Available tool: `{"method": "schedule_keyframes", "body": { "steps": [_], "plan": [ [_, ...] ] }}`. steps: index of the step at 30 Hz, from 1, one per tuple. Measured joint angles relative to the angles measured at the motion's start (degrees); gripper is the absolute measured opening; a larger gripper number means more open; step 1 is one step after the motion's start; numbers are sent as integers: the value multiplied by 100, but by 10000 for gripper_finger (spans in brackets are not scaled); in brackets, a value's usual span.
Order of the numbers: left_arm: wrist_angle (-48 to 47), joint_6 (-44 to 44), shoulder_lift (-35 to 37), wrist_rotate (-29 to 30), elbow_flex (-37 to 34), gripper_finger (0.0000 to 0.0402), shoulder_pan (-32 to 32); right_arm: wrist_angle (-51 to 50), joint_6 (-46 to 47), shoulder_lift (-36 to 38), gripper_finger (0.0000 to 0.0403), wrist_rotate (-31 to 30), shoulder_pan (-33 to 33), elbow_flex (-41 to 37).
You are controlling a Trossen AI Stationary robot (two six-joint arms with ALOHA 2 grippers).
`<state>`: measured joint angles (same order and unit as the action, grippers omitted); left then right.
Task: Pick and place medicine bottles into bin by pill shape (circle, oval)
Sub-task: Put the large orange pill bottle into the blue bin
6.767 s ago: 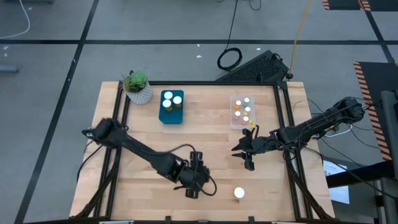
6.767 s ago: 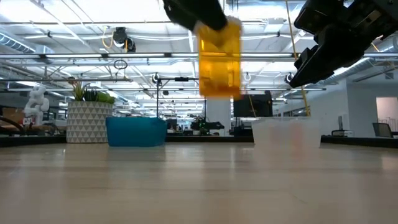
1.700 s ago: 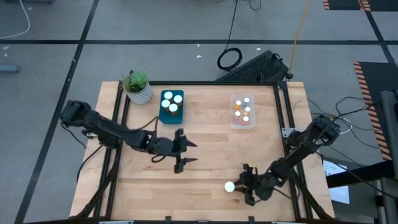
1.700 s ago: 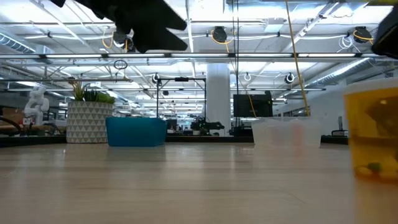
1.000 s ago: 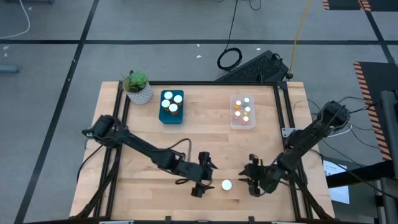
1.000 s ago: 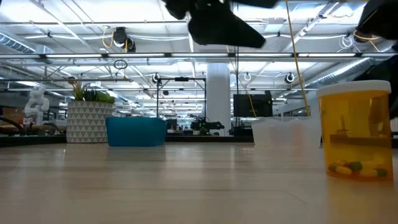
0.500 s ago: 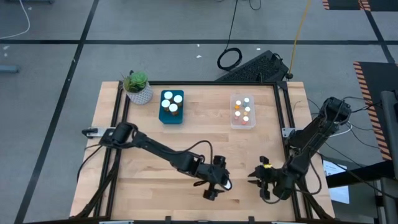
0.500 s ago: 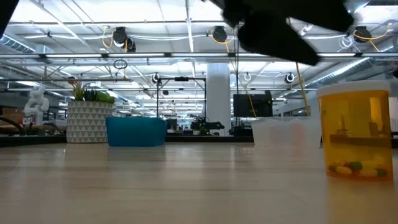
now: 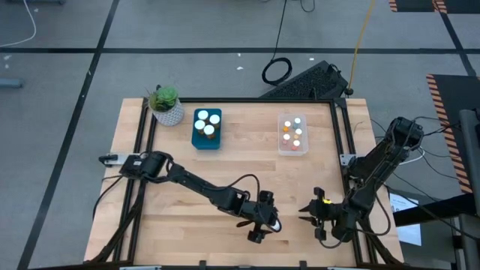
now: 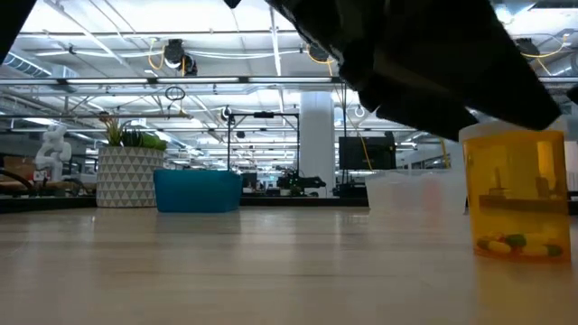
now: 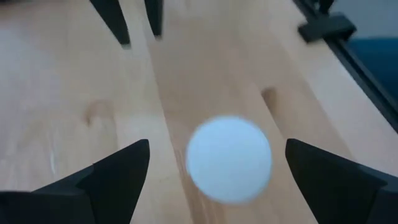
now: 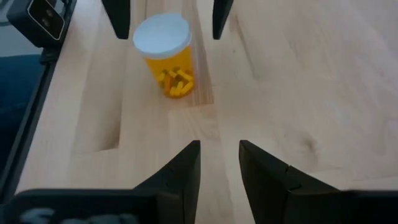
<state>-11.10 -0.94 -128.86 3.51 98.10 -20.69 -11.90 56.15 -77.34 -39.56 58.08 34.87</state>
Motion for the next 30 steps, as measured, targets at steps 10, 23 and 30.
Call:
{"method": "schedule_keyframes", "body": {
  "steps": [10,23,30],
  "plan": [
    [86,-56,-234,309,-2,376,41,3,9,-2,102,-90,0,0],
    [184,-307,-168,330,-2,267,-83,2,15,-2,102,-90,0,0],
    [185,-217,-168,273,-2,214,-83,2,8,-2,102,-90,0,0]
  ]
}}
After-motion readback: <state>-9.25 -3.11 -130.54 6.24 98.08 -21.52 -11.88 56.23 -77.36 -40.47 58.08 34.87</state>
